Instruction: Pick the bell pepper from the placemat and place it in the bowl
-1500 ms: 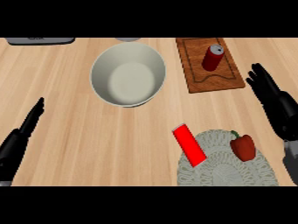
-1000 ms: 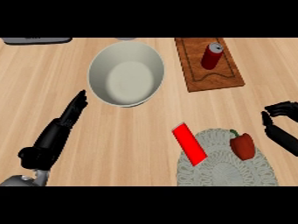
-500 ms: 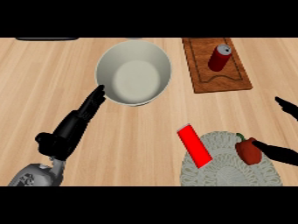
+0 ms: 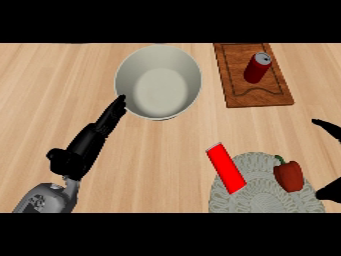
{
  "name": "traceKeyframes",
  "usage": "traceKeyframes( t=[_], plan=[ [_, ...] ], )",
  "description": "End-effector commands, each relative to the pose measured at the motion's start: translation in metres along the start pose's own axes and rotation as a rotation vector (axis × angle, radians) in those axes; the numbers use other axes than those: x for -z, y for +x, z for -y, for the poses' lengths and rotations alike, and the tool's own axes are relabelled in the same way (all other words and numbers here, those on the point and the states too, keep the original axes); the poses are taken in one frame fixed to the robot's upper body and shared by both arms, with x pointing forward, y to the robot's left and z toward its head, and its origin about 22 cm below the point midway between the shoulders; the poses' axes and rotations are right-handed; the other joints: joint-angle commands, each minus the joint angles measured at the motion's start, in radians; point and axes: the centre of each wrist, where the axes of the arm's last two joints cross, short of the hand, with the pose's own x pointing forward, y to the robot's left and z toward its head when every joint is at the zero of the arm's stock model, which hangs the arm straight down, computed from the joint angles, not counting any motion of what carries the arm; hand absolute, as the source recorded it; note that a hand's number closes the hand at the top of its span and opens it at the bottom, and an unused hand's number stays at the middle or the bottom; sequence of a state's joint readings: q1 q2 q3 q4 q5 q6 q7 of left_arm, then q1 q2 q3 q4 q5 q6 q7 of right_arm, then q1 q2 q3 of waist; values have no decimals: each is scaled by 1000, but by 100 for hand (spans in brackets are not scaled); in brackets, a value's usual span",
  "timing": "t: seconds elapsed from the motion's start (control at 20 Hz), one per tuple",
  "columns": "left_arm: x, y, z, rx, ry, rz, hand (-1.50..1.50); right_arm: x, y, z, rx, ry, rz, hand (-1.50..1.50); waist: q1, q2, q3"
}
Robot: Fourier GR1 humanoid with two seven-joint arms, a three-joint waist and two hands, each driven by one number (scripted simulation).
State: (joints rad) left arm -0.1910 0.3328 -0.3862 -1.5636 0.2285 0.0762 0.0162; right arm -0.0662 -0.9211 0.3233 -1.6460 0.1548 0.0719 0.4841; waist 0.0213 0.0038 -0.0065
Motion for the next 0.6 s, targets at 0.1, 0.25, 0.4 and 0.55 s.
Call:
traceKeyframes(
  t=[0.1,0.25,0.4,0.55],
  plan=[
    [6,-6,-6,1,-8,-20,0,-8,58,26,-105,244,-115,-150,-1,1,3],
    [-4,-3,-7,2,2,-16,0,-3,83,32,-86,306,-167,-150,4,-2,4],
    [-10,-11,5,3,-6,1,0,-6,102,36,-118,344,-180,-150,-6,-4,5],
    [11,-21,-15,-27,12,-16,0,-1,101,7,-118,345,-203,-150,-21,-2,5]
  ],
)
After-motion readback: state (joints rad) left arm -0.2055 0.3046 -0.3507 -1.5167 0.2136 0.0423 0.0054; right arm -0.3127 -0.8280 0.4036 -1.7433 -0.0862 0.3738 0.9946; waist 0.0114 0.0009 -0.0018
